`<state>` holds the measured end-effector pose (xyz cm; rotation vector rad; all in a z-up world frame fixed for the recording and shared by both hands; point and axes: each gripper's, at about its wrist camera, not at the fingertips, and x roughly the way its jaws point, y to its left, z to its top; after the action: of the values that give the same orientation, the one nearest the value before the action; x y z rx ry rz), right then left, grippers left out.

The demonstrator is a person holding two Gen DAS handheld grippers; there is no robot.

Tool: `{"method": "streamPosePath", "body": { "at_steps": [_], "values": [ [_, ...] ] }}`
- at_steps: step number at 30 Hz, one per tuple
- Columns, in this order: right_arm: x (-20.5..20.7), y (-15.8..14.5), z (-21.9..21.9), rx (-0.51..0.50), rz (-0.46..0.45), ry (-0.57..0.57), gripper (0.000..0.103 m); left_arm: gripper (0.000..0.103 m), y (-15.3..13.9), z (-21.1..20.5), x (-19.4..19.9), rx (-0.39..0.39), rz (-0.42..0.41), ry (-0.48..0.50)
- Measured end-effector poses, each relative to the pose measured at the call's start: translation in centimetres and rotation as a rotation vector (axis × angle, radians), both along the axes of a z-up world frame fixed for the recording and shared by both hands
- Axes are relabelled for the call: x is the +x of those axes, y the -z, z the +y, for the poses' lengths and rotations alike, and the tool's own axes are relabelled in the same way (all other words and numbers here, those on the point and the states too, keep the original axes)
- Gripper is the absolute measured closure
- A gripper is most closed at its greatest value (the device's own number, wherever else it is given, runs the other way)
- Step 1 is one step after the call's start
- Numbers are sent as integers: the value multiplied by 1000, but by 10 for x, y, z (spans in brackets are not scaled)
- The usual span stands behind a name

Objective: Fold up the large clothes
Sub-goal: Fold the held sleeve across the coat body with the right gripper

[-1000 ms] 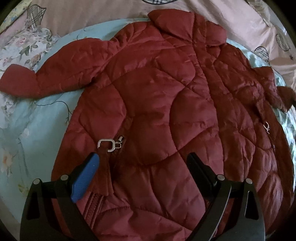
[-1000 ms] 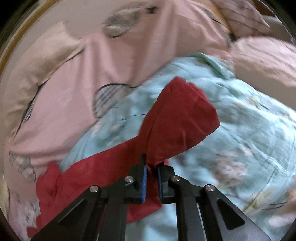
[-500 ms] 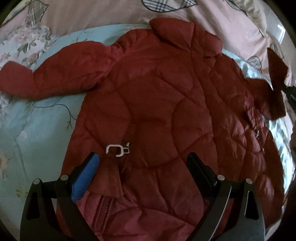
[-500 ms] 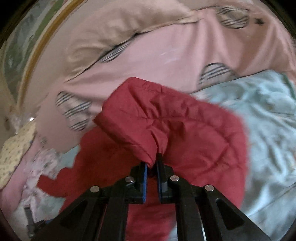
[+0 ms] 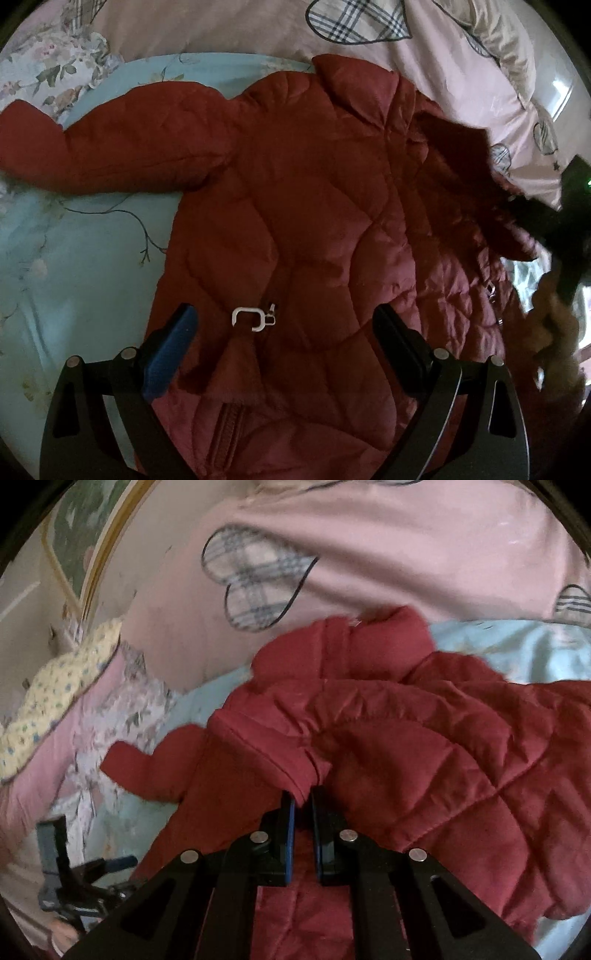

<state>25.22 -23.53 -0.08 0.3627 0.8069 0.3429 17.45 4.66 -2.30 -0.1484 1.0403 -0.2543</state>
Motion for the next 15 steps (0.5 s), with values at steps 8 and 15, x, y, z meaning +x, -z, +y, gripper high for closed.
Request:
{"method": "streamPosePath", "body": {
  "at_steps": [8, 15],
  "values": [
    [9, 25, 66, -124, 8, -122, 95, 7, -2, 14, 44, -255, 110, 24],
    [0, 31, 115, -200, -56, -252, 91, 7, -5, 17, 110, -389, 155, 36]
  ]
}}
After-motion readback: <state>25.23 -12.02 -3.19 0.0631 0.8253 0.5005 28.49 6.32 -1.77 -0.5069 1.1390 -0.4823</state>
